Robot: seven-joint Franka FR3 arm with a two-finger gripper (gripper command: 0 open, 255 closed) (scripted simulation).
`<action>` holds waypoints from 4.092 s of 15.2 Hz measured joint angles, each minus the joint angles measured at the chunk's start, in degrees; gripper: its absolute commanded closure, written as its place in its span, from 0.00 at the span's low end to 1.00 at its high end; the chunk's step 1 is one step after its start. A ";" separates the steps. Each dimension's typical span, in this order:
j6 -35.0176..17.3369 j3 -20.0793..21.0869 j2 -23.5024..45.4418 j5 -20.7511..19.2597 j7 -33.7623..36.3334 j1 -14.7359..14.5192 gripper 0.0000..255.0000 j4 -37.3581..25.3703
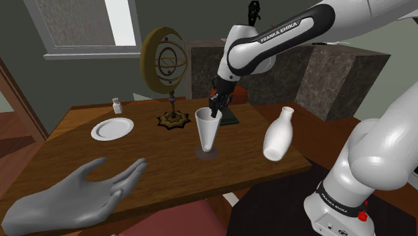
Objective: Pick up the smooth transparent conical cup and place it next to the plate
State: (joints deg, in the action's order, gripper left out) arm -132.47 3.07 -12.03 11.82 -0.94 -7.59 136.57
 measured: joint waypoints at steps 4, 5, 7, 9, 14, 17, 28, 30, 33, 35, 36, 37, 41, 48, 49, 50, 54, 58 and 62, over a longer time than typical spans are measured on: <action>0.00 -0.02 -0.05 0.00 0.00 0.01 1.00 -0.04; 0.00 -0.02 -0.04 0.00 0.00 0.01 1.00 -0.04; -0.01 -0.02 -0.03 0.00 -0.02 0.01 1.00 -0.05; 0.35 -0.01 -0.23 -0.05 0.07 0.02 1.00 -0.15; 3.91 -0.12 -1.55 -0.55 0.63 0.20 1.00 -2.36; 6.42 -0.18 -2.49 -0.85 1.04 0.29 1.00 -3.95; 14.97 -0.24 -4.65 -1.70 2.58 0.48 1.00 -10.44; 16.45 -0.38 -4.95 -1.82 2.63 0.57 1.00 -11.61; 18.83 -0.37 -5.22 -2.00 3.08 0.58 1.00 -13.75; 20.28 -0.49 -5.35 -2.10 3.16 0.65 1.00 -15.06; 21.02 -0.52 -5.14 -2.16 3.25 0.68 1.00 -16.01; 21.77 -0.49 -5.20 -2.21 3.43 0.66 1.00 -16.71; 25.02 -0.56 -5.28 -2.40 3.90 0.71 1.00 -19.92; 30.16 -0.65 -4.63 -2.66 4.65 0.75 1.00 -25.76; 30.98 -0.73 -4.42 -2.70 4.66 0.79 1.00 -26.78; 31.64 -0.78 -4.34 -2.73 4.69 0.81 1.00 -27.51; 34.83 -0.75 -3.78 -2.83 5.27 0.78 1.00 -31.33; 37.74 -0.78 -2.81 -2.93 5.74 0.78 1.00 -35.23; 41.08 -0.88 -1.49 -3.01 6.13 0.81 1.00 -39.91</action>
State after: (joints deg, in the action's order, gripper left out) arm -91.40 2.19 -13.52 8.81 5.19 -6.78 96.66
